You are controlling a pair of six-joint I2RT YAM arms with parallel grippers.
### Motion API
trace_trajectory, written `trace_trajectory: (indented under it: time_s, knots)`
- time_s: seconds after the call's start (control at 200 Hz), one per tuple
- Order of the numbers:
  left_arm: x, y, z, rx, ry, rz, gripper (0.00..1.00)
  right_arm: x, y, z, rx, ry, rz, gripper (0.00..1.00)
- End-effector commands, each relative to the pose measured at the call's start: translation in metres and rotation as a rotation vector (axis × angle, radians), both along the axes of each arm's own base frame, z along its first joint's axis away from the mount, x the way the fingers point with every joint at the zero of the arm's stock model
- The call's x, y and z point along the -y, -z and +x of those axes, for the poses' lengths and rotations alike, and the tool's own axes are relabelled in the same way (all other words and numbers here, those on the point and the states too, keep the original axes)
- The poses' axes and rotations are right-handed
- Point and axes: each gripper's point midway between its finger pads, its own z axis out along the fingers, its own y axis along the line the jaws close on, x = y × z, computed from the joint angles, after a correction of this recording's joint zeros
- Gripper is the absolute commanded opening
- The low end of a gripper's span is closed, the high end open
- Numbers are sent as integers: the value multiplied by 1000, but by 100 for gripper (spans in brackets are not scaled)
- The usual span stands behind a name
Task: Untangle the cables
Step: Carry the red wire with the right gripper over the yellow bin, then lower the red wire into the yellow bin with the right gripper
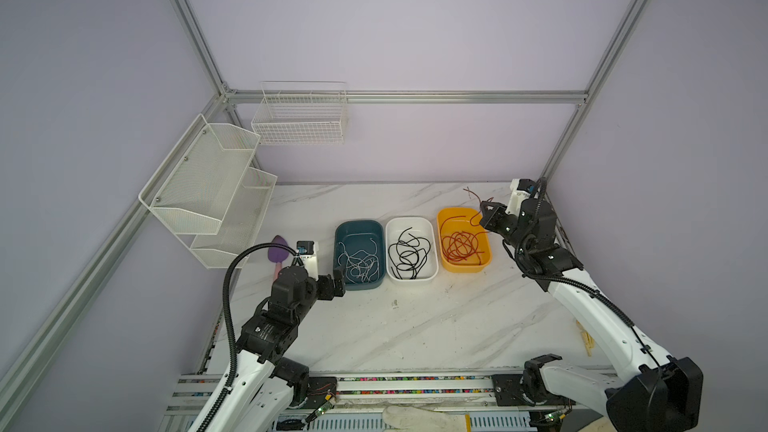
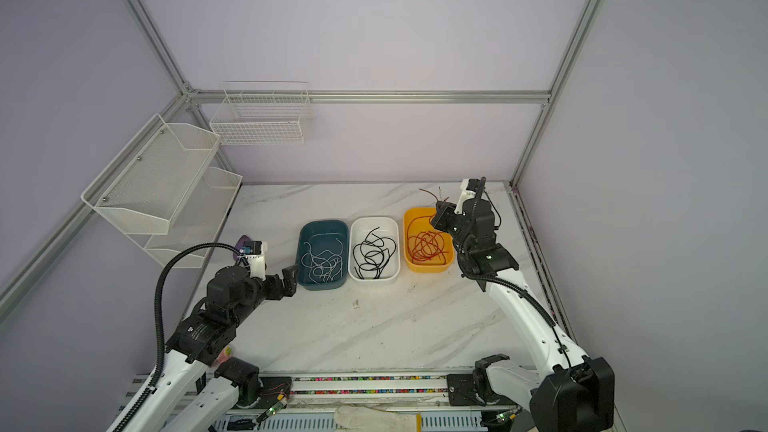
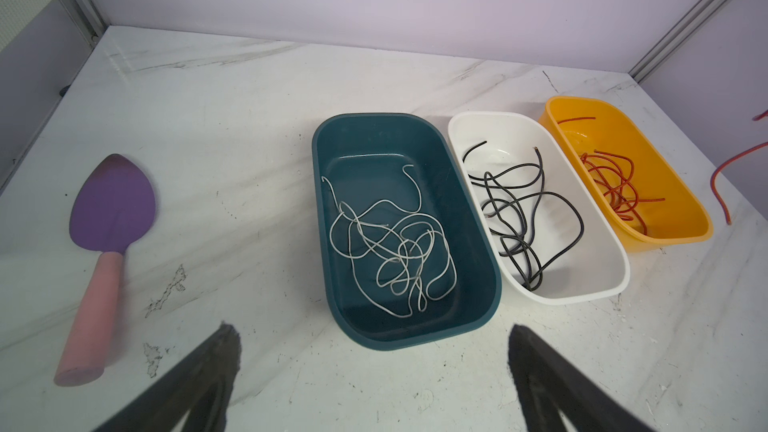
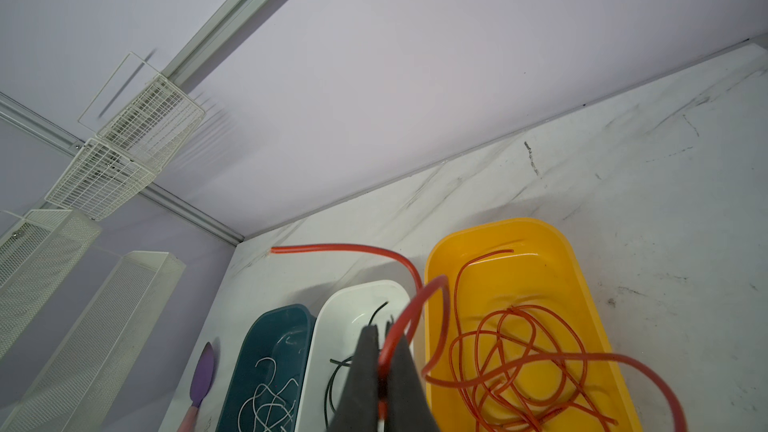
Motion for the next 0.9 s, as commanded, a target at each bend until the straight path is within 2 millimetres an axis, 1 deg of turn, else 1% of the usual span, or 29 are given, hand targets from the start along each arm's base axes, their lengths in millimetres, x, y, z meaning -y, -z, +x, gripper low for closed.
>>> trace_trajectory:
  time_s: [0.0, 0.23, 0.36, 0.4, 0.415, 0.575, 0.895]
  knots:
    - [3, 10, 2, 0, 9, -7, 100, -6, 2, 9, 12, -26, 56, 0]
    - [4, 10, 1, -2, 13, -6, 100, -13, 31, 30, -42, -36, 84, 0]
    - [4, 10, 1, 0, 12, -8, 100, -18, 51, 40, -78, -41, 95, 0]
    - [4, 9, 1, 3, 14, -8, 100, -17, 51, 40, -73, -36, 96, 0]
    - [4, 9, 1, 1, 14, -8, 100, -18, 60, 43, -91, -36, 92, 0]
    - [4, 9, 1, 1, 16, -8, 100, -18, 91, 52, -143, -21, 77, 0]
    - [5, 10, 1, -2, 16, -7, 100, -18, 149, 51, -238, -15, 75, 0]
